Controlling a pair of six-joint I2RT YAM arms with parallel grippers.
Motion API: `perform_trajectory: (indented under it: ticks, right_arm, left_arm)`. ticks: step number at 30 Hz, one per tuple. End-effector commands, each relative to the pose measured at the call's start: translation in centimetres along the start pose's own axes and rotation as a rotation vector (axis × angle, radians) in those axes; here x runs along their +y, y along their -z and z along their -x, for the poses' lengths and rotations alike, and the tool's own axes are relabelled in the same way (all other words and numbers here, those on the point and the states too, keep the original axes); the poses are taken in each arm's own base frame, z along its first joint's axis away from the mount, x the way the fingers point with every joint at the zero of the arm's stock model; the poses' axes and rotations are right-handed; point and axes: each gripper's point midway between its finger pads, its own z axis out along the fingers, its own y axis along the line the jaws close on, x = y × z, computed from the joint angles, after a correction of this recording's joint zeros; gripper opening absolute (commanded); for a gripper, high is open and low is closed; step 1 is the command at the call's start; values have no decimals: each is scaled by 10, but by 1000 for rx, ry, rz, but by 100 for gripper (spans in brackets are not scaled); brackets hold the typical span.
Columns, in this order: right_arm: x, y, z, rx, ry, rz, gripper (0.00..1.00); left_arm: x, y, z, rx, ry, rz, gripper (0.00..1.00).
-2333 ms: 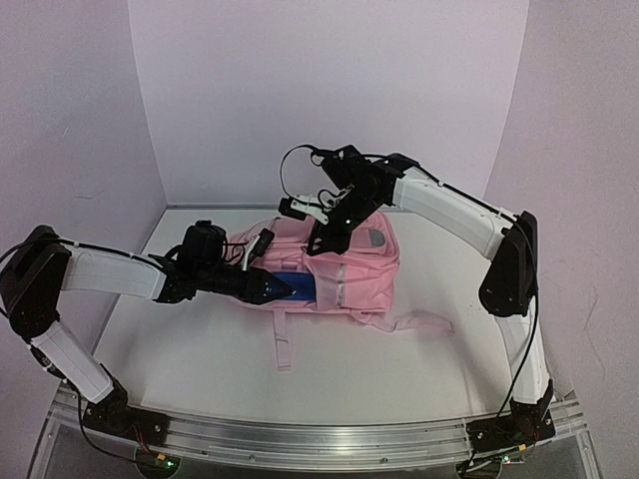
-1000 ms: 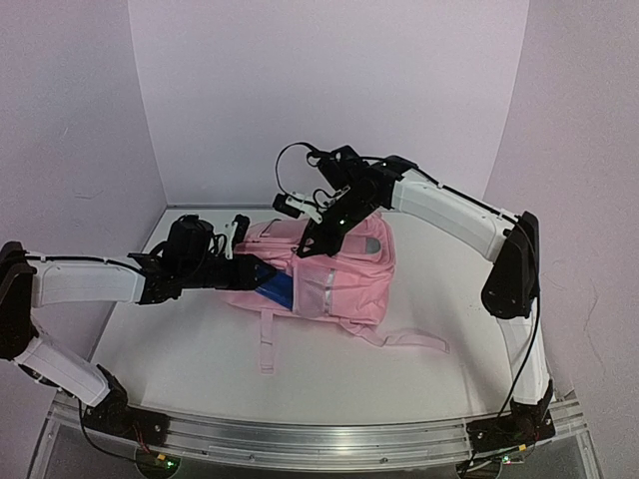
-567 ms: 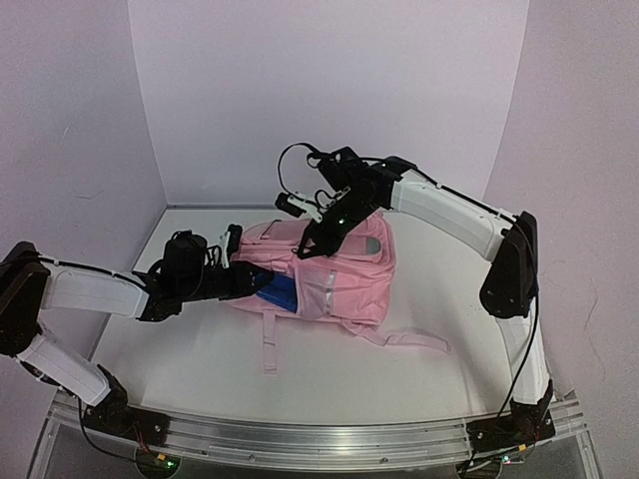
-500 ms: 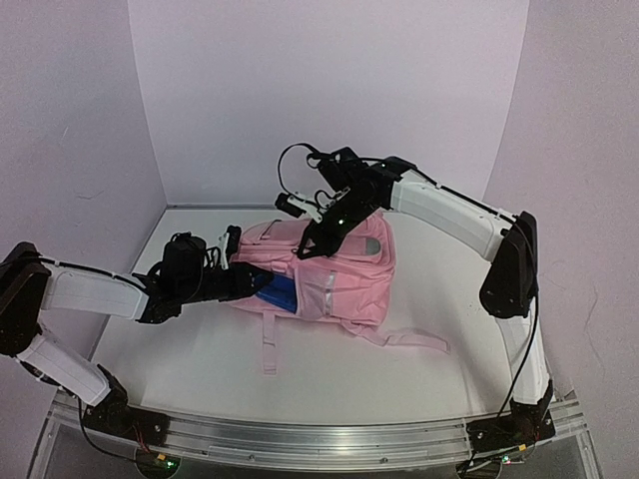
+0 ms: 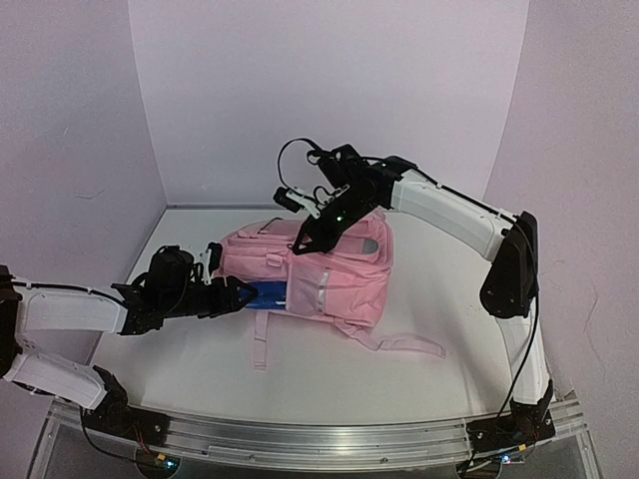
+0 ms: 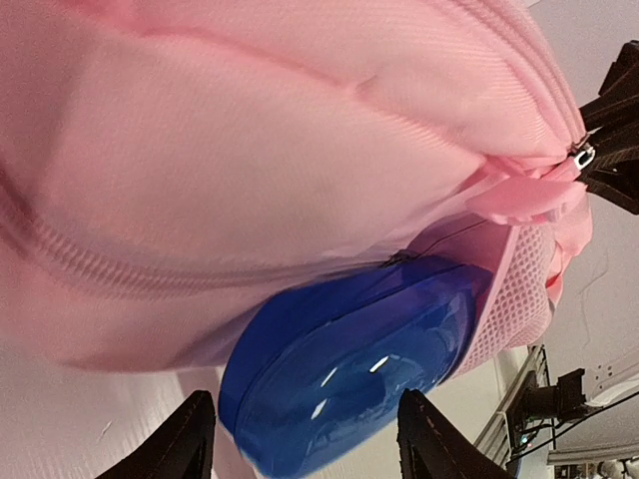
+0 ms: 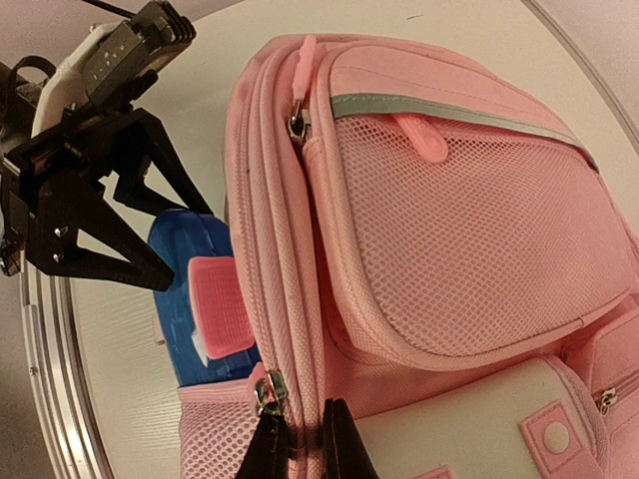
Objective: Pack the student bag
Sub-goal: Place the personal item in the student bag.
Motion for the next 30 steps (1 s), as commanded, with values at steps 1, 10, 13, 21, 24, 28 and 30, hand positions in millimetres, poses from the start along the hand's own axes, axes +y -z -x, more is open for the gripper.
perform_trajectory:
  ticks: [1, 10, 13, 21, 24, 28, 30]
  right_arm:
    - [30, 77, 99, -361, 124, 43, 0]
    - [35, 75, 101, -375, 122, 78, 0]
    - [35, 75, 103, -381, 125, 82, 0]
    - [34, 72, 97, -366, 134, 77, 0]
    - [37, 71, 91, -353, 145, 83, 0]
    - [39, 69, 88, -350, 140, 104, 0]
    - [40, 69, 91, -357, 129, 111, 0]
  left_arm:
    - [9, 14, -7, 12, 34, 47, 63]
    - [-16, -26, -5, 88, 20, -88, 51]
    - [-33, -45, -8, 146, -13, -173, 43]
    - [-69, -34, 16, 63, -148, -244, 38]
    - [-73, -15, 25, 21, -208, -214, 38]
    - [-78, -10, 26, 45, -271, -209, 38]
    - [-76, -19, 20, 82, -283, -216, 37]
